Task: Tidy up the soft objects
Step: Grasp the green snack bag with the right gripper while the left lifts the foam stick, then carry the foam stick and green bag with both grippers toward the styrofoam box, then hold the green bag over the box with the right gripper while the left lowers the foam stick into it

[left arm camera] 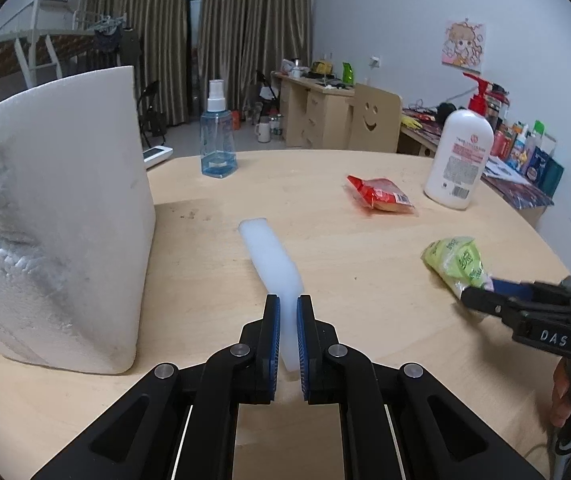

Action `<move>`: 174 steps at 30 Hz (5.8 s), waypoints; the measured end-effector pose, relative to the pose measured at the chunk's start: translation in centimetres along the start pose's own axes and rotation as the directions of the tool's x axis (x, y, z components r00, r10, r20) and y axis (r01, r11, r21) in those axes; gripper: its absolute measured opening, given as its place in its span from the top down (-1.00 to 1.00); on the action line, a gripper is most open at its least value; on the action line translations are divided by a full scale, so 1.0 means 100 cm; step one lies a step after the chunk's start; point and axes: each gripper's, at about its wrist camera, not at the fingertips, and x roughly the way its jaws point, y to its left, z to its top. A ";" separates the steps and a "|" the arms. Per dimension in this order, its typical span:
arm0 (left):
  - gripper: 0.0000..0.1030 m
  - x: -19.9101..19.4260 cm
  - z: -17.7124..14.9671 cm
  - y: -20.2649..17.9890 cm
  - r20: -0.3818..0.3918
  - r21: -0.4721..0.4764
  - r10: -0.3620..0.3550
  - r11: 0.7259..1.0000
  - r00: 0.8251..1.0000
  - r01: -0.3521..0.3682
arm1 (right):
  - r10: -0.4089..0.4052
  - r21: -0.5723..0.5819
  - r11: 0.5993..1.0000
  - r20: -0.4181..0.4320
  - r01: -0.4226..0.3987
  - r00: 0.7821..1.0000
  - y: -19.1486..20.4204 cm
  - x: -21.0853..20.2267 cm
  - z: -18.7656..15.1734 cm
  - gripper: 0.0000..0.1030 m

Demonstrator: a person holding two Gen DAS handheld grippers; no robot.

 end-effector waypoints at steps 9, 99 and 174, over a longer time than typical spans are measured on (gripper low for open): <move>0.83 -0.009 0.000 -0.003 0.037 0.013 0.000 1.000 0.999 0.000 | 0.063 0.033 0.998 -0.029 -0.062 0.998 -0.004 0.003 -0.002 0.43; 0.83 -0.280 -0.071 0.067 0.497 0.039 0.127 0.985 0.858 -0.169 | 0.242 -0.306 0.946 0.445 -0.108 0.862 0.171 -0.158 -0.047 0.44; 0.96 -0.235 0.004 0.127 0.429 -0.012 0.165 0.984 0.888 -0.177 | 0.340 -0.420 0.885 0.287 -0.202 0.896 0.252 -0.094 0.039 0.44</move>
